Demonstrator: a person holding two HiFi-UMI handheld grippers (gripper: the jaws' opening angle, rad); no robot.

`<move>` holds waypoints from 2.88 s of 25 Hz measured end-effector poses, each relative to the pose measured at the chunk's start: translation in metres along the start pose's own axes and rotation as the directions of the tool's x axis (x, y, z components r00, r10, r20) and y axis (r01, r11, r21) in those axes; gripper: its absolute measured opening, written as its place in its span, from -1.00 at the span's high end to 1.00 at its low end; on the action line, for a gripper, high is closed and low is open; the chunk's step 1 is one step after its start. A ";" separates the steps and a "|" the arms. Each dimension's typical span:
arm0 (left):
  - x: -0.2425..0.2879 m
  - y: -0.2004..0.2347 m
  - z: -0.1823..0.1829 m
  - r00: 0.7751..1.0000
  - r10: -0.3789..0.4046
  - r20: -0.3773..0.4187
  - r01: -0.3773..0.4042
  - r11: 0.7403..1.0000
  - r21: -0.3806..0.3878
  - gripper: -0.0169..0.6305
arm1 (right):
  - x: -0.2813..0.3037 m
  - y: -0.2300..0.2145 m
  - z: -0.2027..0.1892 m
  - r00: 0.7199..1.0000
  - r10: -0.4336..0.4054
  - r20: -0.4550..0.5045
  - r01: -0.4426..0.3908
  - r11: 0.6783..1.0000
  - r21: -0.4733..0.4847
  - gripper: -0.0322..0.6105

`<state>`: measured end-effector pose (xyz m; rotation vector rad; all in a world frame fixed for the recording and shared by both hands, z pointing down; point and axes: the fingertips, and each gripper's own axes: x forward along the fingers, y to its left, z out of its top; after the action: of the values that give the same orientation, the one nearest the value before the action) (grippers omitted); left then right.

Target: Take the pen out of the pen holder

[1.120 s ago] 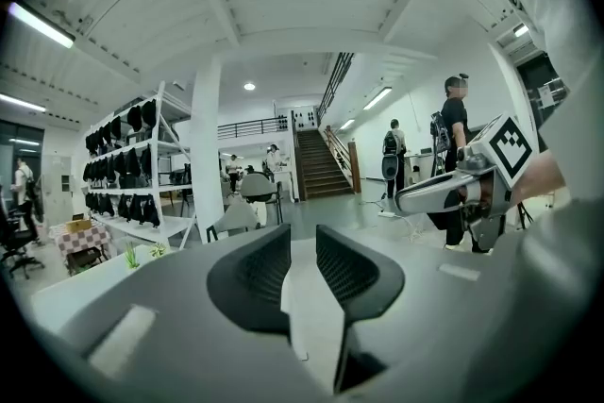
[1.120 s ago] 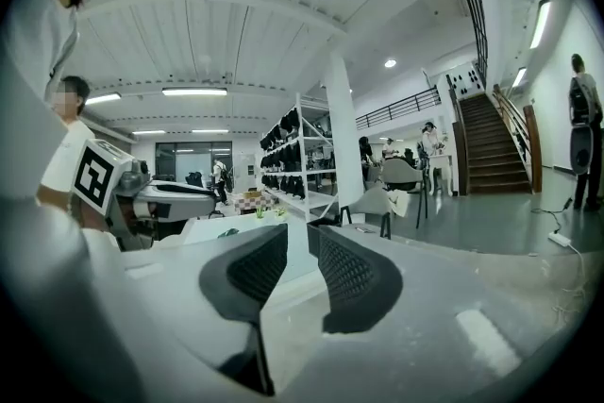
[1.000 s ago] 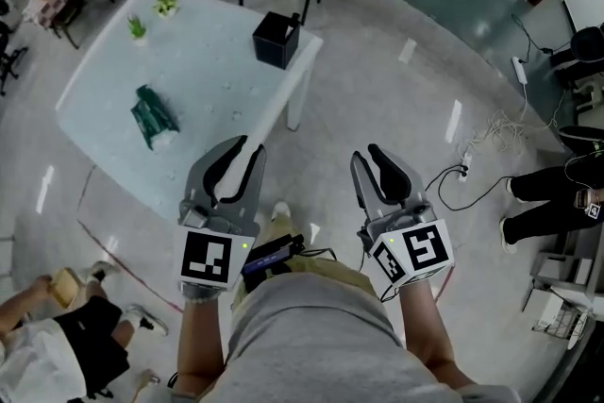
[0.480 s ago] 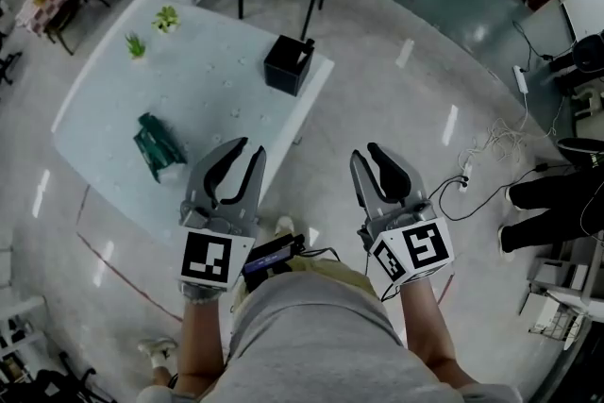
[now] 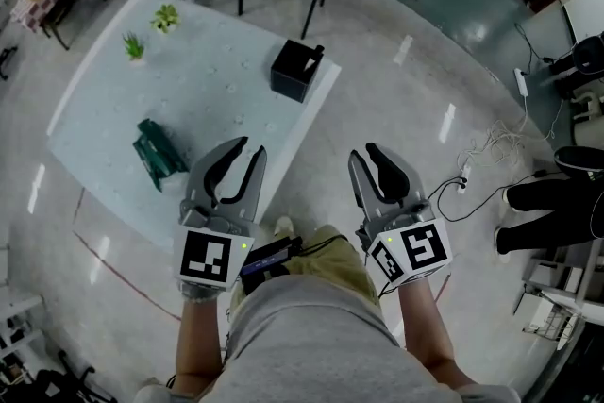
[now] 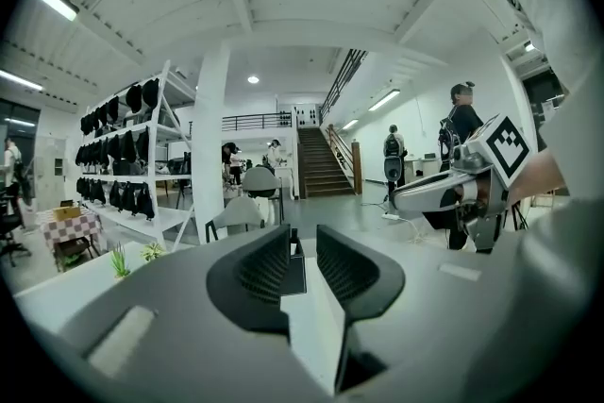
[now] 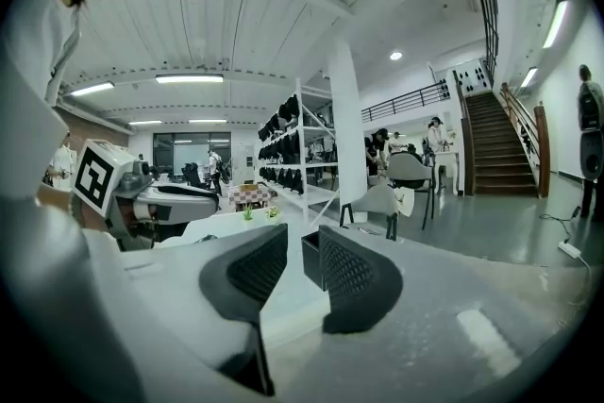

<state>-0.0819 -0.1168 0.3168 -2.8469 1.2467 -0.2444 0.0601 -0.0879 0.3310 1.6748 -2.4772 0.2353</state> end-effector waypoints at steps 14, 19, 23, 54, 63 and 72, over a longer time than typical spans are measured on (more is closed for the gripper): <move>0.017 0.022 -0.004 0.999 0.053 -0.010 -0.053 0.999 -0.005 0.66 | 0.038 -0.014 0.005 0.998 0.059 -0.001 -0.059 0.998 -0.010 0.57; 0.032 0.032 -0.009 0.996 0.083 -0.028 -0.083 0.997 -0.004 0.65 | 0.059 -0.026 0.009 0.996 0.092 -0.002 -0.092 0.996 -0.018 0.57; 0.043 0.037 -0.009 0.994 0.108 -0.027 -0.109 0.994 -0.013 0.65 | 0.077 -0.038 0.007 0.993 0.115 -0.009 -0.115 0.993 -0.020 0.57; 0.079 0.077 -0.022 0.904 0.410 -0.126 -0.421 0.904 -0.081 0.63 | 0.215 -0.091 -0.049 0.915 0.339 -0.220 -0.356 0.934 -0.043 0.48; 0.077 0.082 -0.027 0.873 0.463 -0.151 -0.478 0.875 -0.079 0.63 | 0.235 -0.088 -0.065 0.881 0.393 -0.262 -0.412 0.911 -0.021 0.48; 0.078 0.084 -0.028 0.865 0.476 -0.162 -0.490 0.869 -0.065 0.63 | 0.243 -0.085 -0.063 0.873 0.407 -0.269 -0.434 0.899 -0.051 0.64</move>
<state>-0.0950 -0.2299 0.3480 -2.5073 2.0023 -0.3751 0.0509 -0.3263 0.4467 0.9713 -2.5691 0.3284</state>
